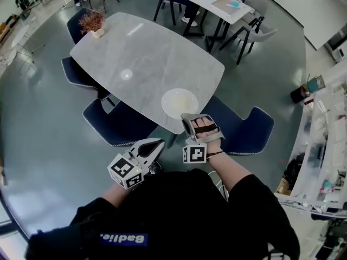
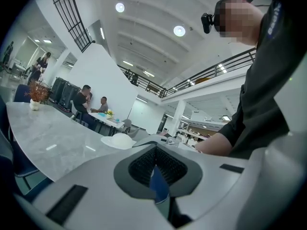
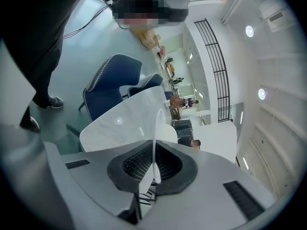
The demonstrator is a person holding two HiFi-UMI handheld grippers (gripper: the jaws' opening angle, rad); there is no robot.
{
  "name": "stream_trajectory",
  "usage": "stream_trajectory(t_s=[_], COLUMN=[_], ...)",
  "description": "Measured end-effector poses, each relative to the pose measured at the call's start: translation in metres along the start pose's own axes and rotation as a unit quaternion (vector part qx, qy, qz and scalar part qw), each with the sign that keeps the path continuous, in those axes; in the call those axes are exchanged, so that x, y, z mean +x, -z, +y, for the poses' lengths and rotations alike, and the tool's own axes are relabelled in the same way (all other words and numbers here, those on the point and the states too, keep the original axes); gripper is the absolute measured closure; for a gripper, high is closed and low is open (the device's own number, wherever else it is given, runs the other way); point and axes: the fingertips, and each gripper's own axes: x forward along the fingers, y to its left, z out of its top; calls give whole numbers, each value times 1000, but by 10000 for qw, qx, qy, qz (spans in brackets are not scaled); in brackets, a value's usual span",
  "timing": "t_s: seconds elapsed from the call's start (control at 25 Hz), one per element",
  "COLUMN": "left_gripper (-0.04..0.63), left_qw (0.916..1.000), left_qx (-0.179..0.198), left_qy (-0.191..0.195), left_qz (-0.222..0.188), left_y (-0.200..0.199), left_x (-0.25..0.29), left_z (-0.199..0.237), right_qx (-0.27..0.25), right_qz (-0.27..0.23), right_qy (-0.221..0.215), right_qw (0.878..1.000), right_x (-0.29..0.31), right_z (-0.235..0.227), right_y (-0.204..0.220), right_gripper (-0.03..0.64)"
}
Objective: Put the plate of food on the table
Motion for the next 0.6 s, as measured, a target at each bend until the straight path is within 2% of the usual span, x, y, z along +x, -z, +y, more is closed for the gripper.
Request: stream_trajectory(t_s=[0.24,0.48,0.6], left_gripper=[588,588,589], left_qw=[9998,9983,9972], left_qx=[-54,-7,134], left_qy=[-161,-566,-733], left_qz=[75,122,115], left_y=[-1,-11,-19], left_x=[7,25,37], left_z=[19,40,45], right_qx=[-109,-166,-284], right_qz=[-56,-250,-387], right_qy=[-67,-131,-199], right_qw=[9999,9995,9986], right_x=[38,83,102], right_z=[-7,-10,-9], right_y=[9,25,33], right_gripper=[598,598,598])
